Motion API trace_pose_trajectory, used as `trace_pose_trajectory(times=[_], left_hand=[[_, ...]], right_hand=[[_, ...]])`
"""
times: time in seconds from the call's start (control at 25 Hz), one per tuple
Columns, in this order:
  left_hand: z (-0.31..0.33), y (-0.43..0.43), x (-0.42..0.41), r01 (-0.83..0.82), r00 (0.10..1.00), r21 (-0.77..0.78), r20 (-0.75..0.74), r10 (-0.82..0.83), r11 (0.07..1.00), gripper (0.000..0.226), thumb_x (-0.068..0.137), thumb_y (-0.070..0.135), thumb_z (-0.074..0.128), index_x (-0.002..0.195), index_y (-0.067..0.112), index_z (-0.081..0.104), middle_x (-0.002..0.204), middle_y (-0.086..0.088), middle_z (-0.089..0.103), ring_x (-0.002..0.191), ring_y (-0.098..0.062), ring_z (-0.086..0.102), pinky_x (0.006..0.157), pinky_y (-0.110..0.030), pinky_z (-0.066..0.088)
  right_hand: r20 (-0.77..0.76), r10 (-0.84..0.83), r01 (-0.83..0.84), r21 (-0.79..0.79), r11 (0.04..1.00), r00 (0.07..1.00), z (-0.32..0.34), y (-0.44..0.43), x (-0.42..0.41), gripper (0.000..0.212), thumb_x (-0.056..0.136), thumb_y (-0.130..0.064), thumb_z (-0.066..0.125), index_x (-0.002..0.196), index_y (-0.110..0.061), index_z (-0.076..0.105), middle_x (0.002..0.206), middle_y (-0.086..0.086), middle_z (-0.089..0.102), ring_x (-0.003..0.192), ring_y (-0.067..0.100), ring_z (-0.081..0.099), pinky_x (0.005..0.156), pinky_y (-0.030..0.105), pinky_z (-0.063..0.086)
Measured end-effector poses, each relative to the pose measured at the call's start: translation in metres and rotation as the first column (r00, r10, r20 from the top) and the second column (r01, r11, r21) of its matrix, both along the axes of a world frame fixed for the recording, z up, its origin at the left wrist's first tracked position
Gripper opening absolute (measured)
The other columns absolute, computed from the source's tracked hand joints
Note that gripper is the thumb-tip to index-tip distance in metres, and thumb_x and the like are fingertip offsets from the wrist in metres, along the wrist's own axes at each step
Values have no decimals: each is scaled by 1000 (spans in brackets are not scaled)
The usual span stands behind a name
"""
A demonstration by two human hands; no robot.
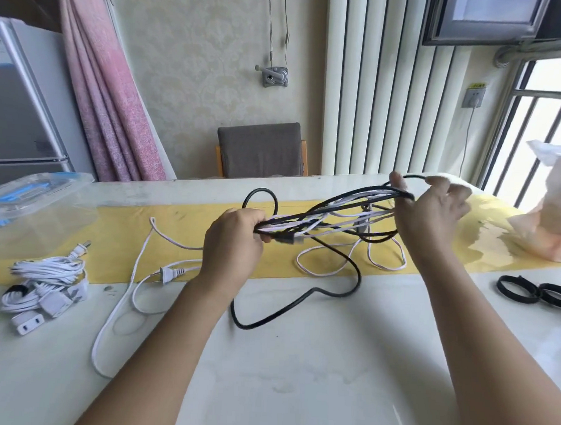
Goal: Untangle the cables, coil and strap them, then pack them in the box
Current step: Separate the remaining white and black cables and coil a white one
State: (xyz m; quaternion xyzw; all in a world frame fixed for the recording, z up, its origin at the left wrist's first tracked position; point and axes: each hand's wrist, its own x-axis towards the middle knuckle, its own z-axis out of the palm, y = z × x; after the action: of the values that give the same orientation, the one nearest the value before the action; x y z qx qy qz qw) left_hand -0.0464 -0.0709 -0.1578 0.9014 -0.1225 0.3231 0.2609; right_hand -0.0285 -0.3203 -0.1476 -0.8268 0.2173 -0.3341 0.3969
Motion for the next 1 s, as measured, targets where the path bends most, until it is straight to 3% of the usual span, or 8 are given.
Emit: trace_pose_trajectory(times=[0.08,0.2,0.32,0.48,0.64,0.72,0.84,1.0], left_hand=[[-16,2,9,-117,993,-21,7,117,993,23,78,-6,56,85,16,57,87,3,55,76,-28,52,57,-30,26],[-40,10,34,-296,870,-129,-444,212,946,21,92,22,54,102,4,56,108,-16,61,92,-34,60,66,-29,36],[-35,11,35,-291,639,-568,-714,-286,769,60,94,53,43,81,-1,63,80,-19,69,42,-15,55,38,-18,38],[-16,7,23,-301,402,-949,-215,-890,93,66,98,42,29,71,0,73,69,-14,70,35,-5,41,30,-11,23],[1,6,12,-125,413,-988,35,-910,-95,42,80,42,52,78,7,76,77,-5,73,56,-9,65,43,-15,47],[2,10,12,-112,390,-984,84,-917,-137,23,67,28,72,81,10,73,77,-4,73,56,-10,66,43,-17,47],[2,14,15,-158,378,-982,-160,-912,107,14,87,23,57,79,11,56,55,1,62,30,-3,38,28,-13,21],[-8,3,15,-260,504,-897,-443,-741,358,42,104,30,27,72,10,47,36,5,41,23,-1,24,25,-10,11]], right_hand=[[5,223,-208,380,901,975,1,16,2,58,90,-60,45,111,-6,53,101,13,52,97,33,52,97,52,44],[144,404,-346,802,487,903,3,40,-2,28,101,-26,41,90,-7,59,88,12,64,76,28,62,78,47,56],[270,506,-396,905,158,819,-3,55,-6,37,103,-20,32,93,0,62,78,14,70,72,26,67,69,39,57],[313,729,-476,879,20,608,0,48,-13,31,94,-16,43,85,-2,68,79,11,70,70,22,69,70,38,58],[397,906,-713,677,-183,145,4,27,-22,17,69,-28,77,75,-12,73,66,0,66,65,13,64,67,25,55],[231,942,-758,652,35,242,-1,15,-14,22,69,-27,78,81,-9,74,73,1,68,76,16,63,77,29,53],[-235,493,-463,171,870,838,-10,6,2,24,77,-15,69,98,-4,72,87,9,63,83,25,53,79,32,46],[-208,205,-282,-475,834,957,-4,29,-9,77,70,-4,69,139,-21,40,142,13,33,128,36,30,101,42,36]])
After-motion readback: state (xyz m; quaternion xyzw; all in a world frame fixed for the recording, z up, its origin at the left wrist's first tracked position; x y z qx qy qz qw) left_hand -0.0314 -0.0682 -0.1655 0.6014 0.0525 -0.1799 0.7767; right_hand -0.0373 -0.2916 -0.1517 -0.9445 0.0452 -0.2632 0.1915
